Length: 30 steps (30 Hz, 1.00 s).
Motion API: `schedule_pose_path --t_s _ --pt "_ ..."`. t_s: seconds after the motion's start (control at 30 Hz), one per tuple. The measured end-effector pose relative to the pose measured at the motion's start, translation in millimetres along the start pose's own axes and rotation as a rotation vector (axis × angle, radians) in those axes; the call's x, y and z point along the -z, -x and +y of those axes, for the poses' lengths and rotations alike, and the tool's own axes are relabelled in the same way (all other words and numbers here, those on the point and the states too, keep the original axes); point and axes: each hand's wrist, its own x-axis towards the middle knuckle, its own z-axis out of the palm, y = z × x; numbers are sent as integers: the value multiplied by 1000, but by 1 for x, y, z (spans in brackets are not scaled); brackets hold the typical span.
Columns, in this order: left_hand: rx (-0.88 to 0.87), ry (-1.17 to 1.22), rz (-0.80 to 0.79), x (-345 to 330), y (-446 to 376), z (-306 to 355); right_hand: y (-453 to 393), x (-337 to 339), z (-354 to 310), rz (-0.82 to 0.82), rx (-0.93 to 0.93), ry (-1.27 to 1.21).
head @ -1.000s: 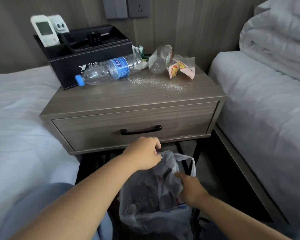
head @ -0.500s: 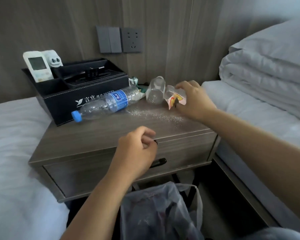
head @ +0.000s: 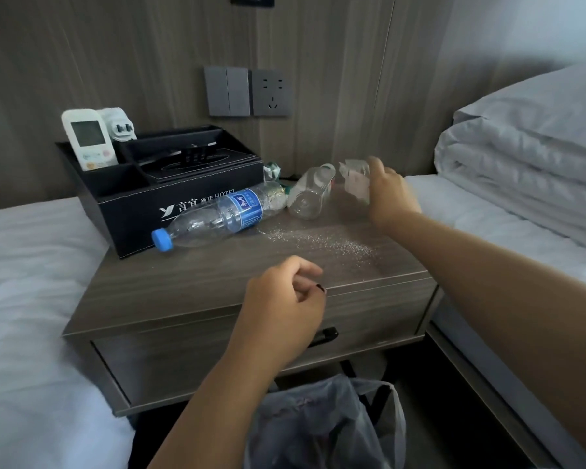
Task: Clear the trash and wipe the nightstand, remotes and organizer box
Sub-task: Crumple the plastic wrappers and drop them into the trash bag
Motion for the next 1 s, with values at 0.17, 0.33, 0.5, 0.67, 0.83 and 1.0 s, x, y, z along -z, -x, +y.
schedule_pose_path --t_s 0.17,0.33,0.5,0.67,0.83,1.0 --pt "18 48 -16 -3 4 3 36 48 11 175 22 -224" --pt "88 232 -19 -5 11 12 99 79 4 262 -143 -765" --pt "295 690 -21 -7 14 22 173 71 -10 -8 -240 -1344" --pt "373 928 -11 -3 21 14 203 48 -11 -279 -226 -1591" --pt "314 723 145 7 17 6 208 28 3 -571 -194 -1651" --pt "124 189 -27 29 13 -8 178 31 34 -698 -122 -1526"
